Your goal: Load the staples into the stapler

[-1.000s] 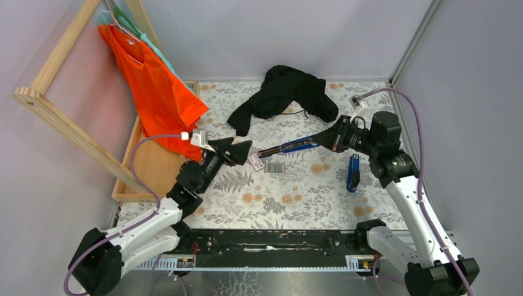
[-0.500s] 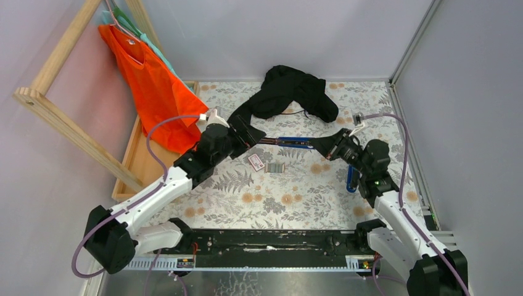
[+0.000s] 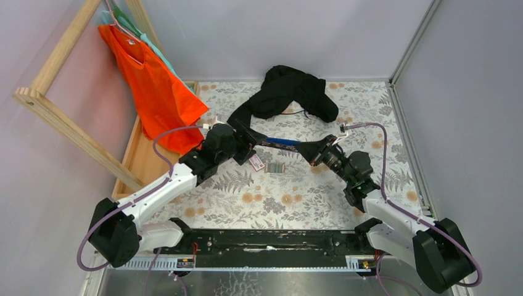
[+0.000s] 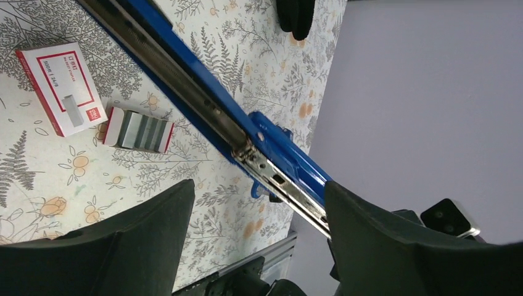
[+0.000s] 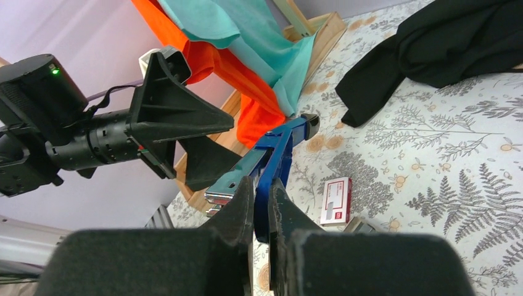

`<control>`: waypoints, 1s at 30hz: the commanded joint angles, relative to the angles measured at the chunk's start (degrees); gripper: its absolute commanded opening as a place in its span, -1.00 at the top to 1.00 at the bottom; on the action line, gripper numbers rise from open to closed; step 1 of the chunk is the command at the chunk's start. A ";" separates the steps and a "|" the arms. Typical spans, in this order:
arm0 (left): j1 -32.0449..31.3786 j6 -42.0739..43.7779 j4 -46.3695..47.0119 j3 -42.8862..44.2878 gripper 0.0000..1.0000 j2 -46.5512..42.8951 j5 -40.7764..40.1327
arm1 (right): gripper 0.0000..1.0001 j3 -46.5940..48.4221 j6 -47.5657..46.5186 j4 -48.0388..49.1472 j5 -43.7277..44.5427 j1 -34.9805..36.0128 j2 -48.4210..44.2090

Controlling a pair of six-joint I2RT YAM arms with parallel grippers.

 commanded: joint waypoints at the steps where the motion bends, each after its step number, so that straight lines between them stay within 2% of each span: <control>1: 0.36 -6.25 0.21 0.40 -0.57 0.09 0.36 | 1.00 1.26 -1.30 15.64 4.34 1.44 0.82; 6: 0.42 -10.61 -1.23 -0.19 -0.44 0.74 0.66 | 1.00 1.02 -3.31 15.85 5.83 2.36 1.45; 20: 0.38 -15.86 -0.56 1.75 -0.52 4.92 0.44 | 1.00 0.18 -3.98 20.18 5.00 4.26 5.08; 30: 0.46 -20.14 3.66 -0.46 -0.42 6.51 0.40 | 1.00 -0.90 -3.63 23.52 4.28 5.28 7.02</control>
